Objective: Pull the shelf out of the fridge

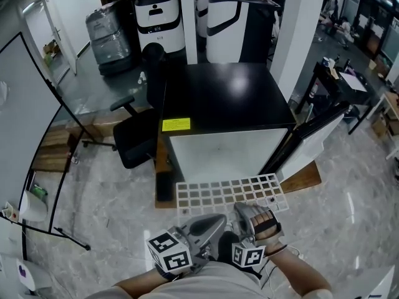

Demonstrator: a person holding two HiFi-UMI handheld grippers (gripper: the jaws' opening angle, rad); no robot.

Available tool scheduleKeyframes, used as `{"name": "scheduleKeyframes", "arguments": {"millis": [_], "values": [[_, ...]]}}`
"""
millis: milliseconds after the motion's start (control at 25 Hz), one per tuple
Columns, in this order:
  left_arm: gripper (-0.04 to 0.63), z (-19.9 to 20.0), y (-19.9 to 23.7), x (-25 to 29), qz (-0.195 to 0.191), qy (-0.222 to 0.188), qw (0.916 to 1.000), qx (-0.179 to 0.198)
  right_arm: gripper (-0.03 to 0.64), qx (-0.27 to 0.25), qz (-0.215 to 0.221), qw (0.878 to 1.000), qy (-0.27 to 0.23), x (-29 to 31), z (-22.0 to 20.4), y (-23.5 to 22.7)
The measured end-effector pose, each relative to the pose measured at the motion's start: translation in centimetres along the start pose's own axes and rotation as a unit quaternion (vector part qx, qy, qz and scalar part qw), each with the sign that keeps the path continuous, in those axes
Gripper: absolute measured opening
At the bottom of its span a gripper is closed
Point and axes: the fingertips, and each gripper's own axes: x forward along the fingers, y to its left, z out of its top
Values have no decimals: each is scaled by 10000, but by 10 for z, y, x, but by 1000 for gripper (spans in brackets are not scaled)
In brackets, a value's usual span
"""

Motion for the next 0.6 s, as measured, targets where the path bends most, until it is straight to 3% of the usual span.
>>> {"name": "scheduleKeyframes", "arguments": {"millis": [600], "values": [[6, 15, -21, 4, -271, -83, 9995, 134, 44, -117, 50, 9999, -88, -8, -1, -10]]}}
